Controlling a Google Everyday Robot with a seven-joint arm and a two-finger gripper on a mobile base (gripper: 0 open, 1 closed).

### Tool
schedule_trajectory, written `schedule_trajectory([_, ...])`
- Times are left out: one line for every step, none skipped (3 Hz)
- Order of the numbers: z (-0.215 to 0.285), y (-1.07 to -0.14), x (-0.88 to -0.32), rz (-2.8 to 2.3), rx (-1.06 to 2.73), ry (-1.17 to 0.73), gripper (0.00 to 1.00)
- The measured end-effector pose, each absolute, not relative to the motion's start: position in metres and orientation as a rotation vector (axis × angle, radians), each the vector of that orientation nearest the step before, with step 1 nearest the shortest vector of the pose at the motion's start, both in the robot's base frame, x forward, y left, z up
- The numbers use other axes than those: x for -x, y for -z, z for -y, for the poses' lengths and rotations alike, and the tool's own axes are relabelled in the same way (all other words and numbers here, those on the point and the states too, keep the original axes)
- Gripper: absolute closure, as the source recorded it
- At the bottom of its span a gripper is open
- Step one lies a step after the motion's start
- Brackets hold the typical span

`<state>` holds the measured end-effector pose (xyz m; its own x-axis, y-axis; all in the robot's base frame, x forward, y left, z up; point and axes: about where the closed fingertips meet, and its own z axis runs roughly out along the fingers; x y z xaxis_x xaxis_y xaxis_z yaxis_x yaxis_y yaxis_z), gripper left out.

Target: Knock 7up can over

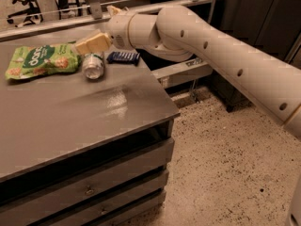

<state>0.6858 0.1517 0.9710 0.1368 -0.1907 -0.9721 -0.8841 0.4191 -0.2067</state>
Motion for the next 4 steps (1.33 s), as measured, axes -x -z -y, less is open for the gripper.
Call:
schedule_trajectory([-0.146, -0.969, -0.682, -1.375, 1.038, -0.675, 0.00])
schedule_trajectory([-0.133, -0.956, -0.665, -1.385, 1.041, -0.708, 0.00])
schedule_trajectory([-0.109, -0.943, -0.644, -1.387, 1.063, -0.745, 0.00])
schedule_trajectory([-0.070, -0.937, -0.625, -1.363, 1.104, -0.761, 0.00])
